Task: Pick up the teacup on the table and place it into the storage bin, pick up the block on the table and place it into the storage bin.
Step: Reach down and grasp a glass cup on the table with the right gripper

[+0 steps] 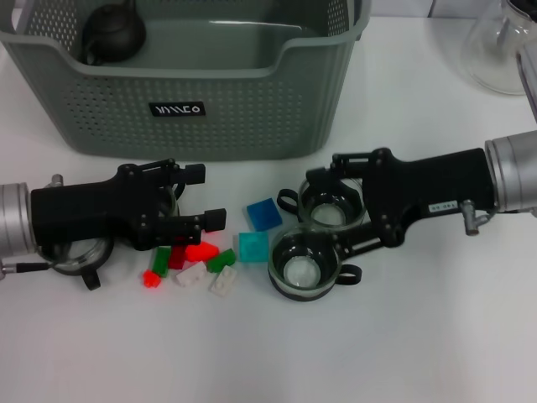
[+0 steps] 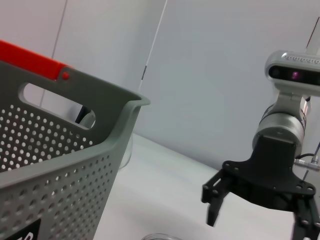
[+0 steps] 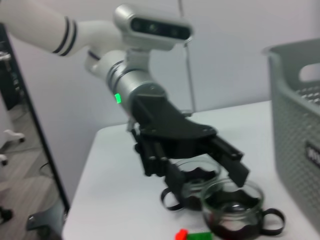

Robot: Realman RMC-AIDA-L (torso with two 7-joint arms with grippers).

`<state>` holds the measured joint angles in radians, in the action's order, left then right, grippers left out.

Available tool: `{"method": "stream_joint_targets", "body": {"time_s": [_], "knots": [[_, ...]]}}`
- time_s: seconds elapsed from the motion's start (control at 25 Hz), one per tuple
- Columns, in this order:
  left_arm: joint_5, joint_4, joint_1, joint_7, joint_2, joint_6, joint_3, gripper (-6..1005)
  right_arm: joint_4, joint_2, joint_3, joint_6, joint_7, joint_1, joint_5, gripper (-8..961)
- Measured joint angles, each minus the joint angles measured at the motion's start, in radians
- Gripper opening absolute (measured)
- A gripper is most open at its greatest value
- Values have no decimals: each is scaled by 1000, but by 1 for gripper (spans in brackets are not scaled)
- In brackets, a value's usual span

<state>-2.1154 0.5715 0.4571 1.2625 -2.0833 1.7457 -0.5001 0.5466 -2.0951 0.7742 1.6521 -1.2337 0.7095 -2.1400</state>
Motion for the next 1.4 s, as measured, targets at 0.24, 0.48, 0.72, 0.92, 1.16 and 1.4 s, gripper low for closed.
{"method": "stream_joint_targets", "body": {"time_s": [0.24, 0.48, 0.72, 0.92, 1.16, 1.4], "knots": [[-4, 2, -6, 0, 10, -4, 0, 860, 137, 4, 162, 63, -134, -12, -1, 919], [-1, 3, -10, 2, 13, -11, 0, 859, 279, -2, 337, 69, -285, 0, -4, 916], [0, -2, -12, 2, 12, -11, 0, 859, 369, -5, 499, 58, -423, 30, -6, 914], [1, -2, -19, 1, 8, -12, 0, 859, 409, -5, 607, 24, -494, 53, -29, 912], [2, -2, -22, 1, 8, -12, 0, 859, 450, -6, 720, -31, -574, 73, -73, 908], [2, -2, -22, 1, 8, -12, 0, 860, 462, -10, 837, -81, -634, 97, -94, 891]]}}
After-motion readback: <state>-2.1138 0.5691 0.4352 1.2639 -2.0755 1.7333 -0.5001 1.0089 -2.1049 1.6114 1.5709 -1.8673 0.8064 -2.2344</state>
